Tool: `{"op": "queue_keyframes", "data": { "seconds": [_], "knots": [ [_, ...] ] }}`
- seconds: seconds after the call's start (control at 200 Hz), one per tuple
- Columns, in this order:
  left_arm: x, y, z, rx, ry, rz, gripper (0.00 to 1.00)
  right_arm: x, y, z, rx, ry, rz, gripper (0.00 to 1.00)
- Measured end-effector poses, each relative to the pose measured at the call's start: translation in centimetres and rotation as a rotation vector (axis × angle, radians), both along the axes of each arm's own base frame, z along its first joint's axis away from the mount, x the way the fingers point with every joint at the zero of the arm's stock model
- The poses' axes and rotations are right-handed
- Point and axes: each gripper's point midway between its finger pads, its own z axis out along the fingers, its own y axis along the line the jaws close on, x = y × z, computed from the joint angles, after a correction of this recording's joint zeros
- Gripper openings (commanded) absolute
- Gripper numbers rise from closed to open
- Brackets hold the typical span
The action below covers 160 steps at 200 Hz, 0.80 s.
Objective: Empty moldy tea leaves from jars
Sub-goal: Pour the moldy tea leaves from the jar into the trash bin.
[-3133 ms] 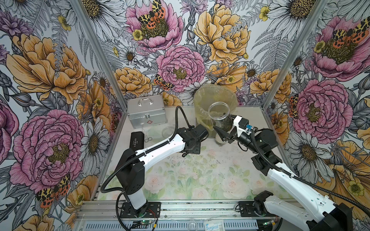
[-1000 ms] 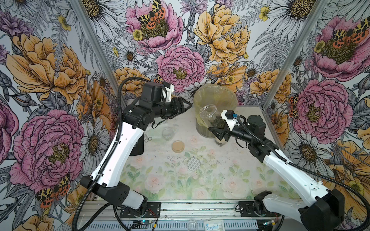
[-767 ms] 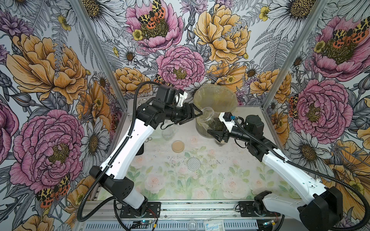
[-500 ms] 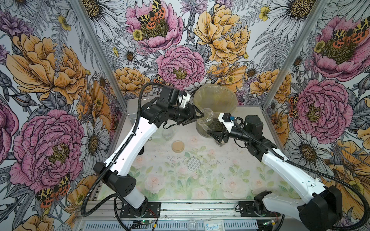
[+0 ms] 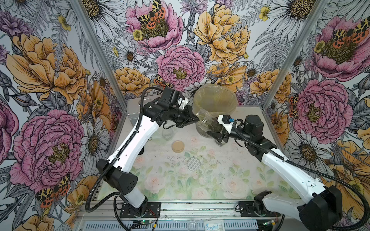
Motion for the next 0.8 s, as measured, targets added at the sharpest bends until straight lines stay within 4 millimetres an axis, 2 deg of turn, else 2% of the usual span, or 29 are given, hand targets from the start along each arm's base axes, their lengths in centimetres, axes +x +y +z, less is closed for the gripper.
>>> {"op": "queue_keyframes", "data": {
  "seconds": [0.07, 0.275, 0.37, 0.41, 0.52, 0.631, 0.801],
  "knots": [
    [0.4, 0.0, 0.3, -0.013, 0.008, -0.002, 0.0, 0.4, 0.0, 0.2, 0.016, -0.002, -0.001, 0.64],
    [1.2, -0.1, 2.1, -0.055, 0.002, 0.0, 0.0, 1.0, -0.1, 2.1, 0.08, -0.054, 0.009, 0.72],
    [1.4, -0.2, 2.8, -0.072, -0.002, 0.0, 0.0, 1.1, -0.3, 2.9, 0.104, -0.078, 0.014, 0.86],
    [1.3, -0.2, 3.0, -0.078, 0.005, 0.002, 0.0, 1.0, -0.4, 3.3, 0.115, -0.088, 0.024, 0.99],
    [1.2, -0.2, 3.6, -0.109, 0.041, 0.017, 0.0, 1.4, -1.2, 4.9, 0.139, -0.142, 0.013, 1.0],
    [1.7, 0.1, 4.4, -0.133, 0.039, 0.038, 0.0, 1.8, -1.9, 5.0, 0.139, -0.147, 0.003, 1.0],
    [1.7, 0.0, 4.4, -0.138, 0.043, 0.043, 0.0, 1.8, -2.0, 5.0, 0.14, -0.15, 0.005, 0.99]
  ]
}}
